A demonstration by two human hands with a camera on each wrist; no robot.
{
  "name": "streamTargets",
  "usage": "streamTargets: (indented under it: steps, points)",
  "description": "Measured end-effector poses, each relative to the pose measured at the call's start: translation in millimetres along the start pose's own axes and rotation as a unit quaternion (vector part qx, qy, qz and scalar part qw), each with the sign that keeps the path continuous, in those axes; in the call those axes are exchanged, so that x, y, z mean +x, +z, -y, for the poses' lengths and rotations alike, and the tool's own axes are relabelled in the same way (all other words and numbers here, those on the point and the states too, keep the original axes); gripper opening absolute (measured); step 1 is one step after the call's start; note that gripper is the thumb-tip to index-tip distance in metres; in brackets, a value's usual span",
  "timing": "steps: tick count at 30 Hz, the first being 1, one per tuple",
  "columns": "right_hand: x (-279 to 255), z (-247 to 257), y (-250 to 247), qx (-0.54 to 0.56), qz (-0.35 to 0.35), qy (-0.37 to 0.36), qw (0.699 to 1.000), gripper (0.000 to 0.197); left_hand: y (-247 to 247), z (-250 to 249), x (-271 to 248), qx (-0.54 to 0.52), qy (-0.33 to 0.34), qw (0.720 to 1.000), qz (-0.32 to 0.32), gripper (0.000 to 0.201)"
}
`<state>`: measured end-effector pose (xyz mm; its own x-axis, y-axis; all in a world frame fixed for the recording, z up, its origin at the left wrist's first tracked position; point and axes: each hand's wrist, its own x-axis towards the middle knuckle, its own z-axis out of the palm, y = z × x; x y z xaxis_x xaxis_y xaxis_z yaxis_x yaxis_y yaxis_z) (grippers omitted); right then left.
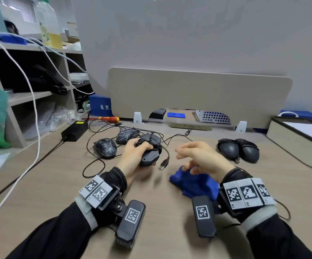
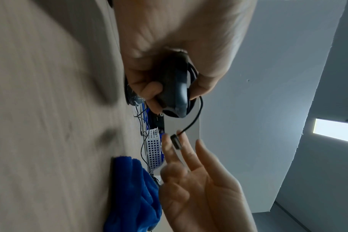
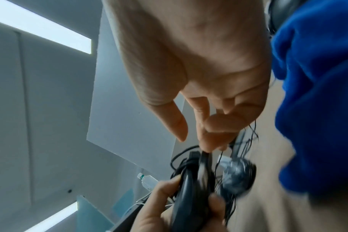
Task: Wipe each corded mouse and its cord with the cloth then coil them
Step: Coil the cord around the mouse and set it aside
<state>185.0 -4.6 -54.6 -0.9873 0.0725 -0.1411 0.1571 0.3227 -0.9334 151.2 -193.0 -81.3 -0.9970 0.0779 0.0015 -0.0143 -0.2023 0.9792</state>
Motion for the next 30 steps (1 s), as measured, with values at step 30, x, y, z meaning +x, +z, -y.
streamTargets:
  steps: [30]
  points:
    - [-23.5,41.6,-96.5,-0.064,0.049,-0.003,0.997,0.03,141.7,-45.2,17.2,0.158,-0.116,0.963,0.184,0.029]
